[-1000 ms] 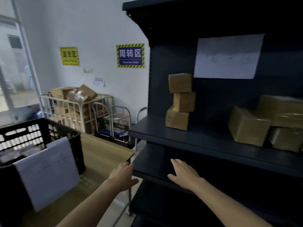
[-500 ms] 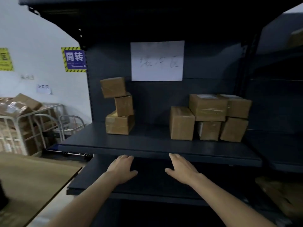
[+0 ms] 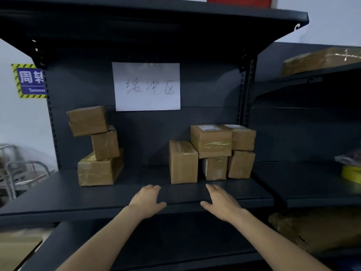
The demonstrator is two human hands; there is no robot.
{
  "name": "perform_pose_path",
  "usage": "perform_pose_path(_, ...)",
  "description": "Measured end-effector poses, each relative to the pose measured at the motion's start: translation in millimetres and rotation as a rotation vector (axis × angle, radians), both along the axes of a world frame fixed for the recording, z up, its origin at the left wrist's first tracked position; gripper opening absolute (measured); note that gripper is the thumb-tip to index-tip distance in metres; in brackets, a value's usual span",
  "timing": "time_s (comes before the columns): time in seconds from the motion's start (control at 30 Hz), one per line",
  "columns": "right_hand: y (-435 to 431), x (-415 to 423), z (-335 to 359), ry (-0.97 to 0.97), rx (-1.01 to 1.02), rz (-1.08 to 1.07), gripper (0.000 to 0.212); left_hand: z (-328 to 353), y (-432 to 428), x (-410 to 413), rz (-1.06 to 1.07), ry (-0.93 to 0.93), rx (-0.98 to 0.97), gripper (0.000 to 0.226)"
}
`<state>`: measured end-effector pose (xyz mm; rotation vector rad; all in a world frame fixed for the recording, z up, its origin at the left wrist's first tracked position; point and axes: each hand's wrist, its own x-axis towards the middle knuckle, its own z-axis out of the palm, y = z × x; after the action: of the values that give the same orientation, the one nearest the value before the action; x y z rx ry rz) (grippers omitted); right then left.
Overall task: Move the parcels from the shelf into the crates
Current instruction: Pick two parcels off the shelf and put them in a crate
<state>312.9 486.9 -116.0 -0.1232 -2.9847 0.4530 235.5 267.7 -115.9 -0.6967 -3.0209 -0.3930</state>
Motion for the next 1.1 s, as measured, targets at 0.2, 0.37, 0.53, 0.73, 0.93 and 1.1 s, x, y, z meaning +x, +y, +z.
perform_pose_path(0.2,6.6,-41.5,4.9,0.0,-0.071,-0.064,0.071,11.6,10.8,-44.5,-0.049,0.026,0.068,0.067)
perform_pose_path(0.37,6.8,-77.6,-1.6,0.034,-0.191,-0.076,0.072,20.9,24.2,-83.4,-0.098,0.109,0.137,0.069)
perform_pose_path(0.53,11.3,-110.8,-11.0,0.026,-0.336,-0.146,0.071,29.9,50.5,-122.6,-0.165,0.186,0.209,0.072)
perform_pose_path(0.73,19.8,-138.2,-19.3,0.044,-0.395,-0.175,0.068,40.6,78.9,-145.4,-0.246,0.251,0.158,0.079)
perform_pose_path(0.93,14.9,-157.5,-26.2,0.117,-0.377,-0.131,0.046,29.5,73.8,-149.7,-0.215,0.236,0.175,0.073)
perform_pose_path(1.1,-10.8,-165.7,-26.6,0.326,-0.273,-0.044,0.054,18.3,36.4,-149.3,-0.065,0.249,0.392,0.069)
